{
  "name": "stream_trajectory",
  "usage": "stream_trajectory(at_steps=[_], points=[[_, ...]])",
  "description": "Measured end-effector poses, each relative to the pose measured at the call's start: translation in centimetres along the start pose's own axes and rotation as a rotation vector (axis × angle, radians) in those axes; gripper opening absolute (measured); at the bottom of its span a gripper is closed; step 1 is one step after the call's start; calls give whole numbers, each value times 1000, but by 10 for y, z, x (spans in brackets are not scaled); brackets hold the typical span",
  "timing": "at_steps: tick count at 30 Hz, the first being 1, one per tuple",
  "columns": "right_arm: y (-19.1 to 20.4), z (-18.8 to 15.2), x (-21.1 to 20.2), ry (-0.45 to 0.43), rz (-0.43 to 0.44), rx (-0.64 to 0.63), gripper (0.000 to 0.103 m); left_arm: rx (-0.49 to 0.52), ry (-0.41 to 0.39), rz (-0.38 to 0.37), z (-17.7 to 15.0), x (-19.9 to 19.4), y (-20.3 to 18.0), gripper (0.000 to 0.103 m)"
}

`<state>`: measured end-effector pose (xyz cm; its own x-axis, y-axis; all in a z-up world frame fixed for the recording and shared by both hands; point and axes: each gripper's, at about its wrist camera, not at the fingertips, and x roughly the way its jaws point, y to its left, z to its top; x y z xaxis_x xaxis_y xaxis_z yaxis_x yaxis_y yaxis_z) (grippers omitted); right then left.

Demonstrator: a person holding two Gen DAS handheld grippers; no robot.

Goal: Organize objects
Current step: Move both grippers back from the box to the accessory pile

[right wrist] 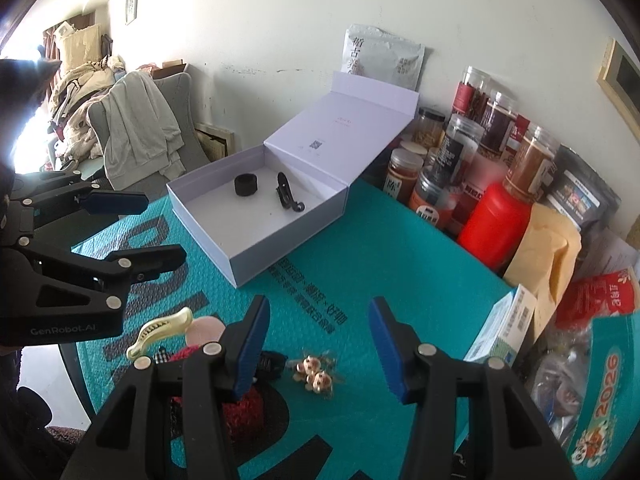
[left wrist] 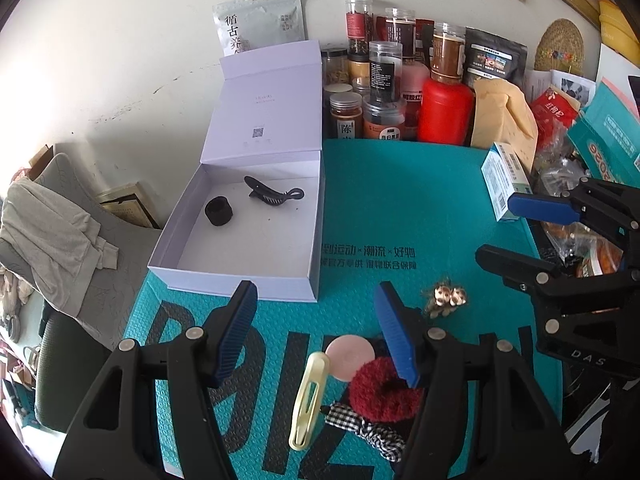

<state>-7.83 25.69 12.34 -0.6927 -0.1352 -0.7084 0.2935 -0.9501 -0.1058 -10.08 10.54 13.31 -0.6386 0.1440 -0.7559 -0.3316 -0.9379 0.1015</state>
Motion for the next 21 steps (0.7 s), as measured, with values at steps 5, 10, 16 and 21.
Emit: stream_trajectory(at_steps=[5, 10, 16, 21], points=[[4, -18, 0, 11, 6, 0, 52, -5, 0, 8, -19, -5, -6, 60], [12, -37, -1, 21, 22, -3, 52, -13, -2, 19, -47, -12, -11, 60], [26, -60, 1, 41, 50, -16, 52, -24, 16, 13, -76, -12, -13, 60], [34, -73, 5, 56, 78, -21, 56, -31, 12, 0, -95, -9, -12, 60]])
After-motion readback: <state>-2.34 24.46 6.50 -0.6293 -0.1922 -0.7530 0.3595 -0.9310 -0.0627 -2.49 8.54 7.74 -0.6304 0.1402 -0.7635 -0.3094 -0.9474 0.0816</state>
